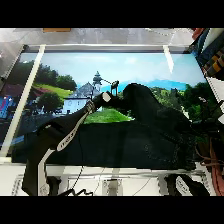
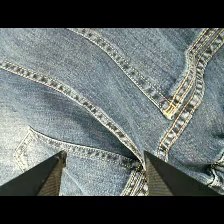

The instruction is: Fold the clothes and pants, and hang the long-sleeved shirts on hangers.

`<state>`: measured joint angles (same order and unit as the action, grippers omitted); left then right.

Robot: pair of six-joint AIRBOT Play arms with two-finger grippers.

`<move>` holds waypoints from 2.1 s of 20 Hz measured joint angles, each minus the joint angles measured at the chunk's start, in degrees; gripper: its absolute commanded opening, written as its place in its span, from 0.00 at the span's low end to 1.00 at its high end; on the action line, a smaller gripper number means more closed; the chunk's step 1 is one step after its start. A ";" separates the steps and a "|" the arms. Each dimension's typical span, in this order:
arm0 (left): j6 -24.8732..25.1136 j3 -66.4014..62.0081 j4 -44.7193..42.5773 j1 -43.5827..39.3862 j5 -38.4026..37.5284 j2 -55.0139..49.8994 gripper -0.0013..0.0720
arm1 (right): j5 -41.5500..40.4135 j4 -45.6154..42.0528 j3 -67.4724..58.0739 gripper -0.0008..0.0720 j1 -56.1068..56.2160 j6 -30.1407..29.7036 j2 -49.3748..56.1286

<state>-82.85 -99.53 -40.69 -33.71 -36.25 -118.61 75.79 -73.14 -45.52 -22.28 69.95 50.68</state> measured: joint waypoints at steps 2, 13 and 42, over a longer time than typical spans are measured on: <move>0.59 -2.62 -1.14 1.46 -0.48 0.52 0.05 | 0.00 0.13 -0.02 0.78 0.00 0.00 0.00; 24.74 -9.97 -39.10 8.74 -13.49 22.73 0.05 | -3.65 0.22 -0.17 0.78 0.00 -0.02 -0.02; 13.68 15.37 -43.06 18.01 -37.31 34.32 0.05 | -5.53 0.31 -0.17 0.78 0.00 0.00 -0.02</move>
<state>-69.17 -84.16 -83.74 -15.70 -73.56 -84.29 70.26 -72.84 -45.69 -22.28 69.95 50.65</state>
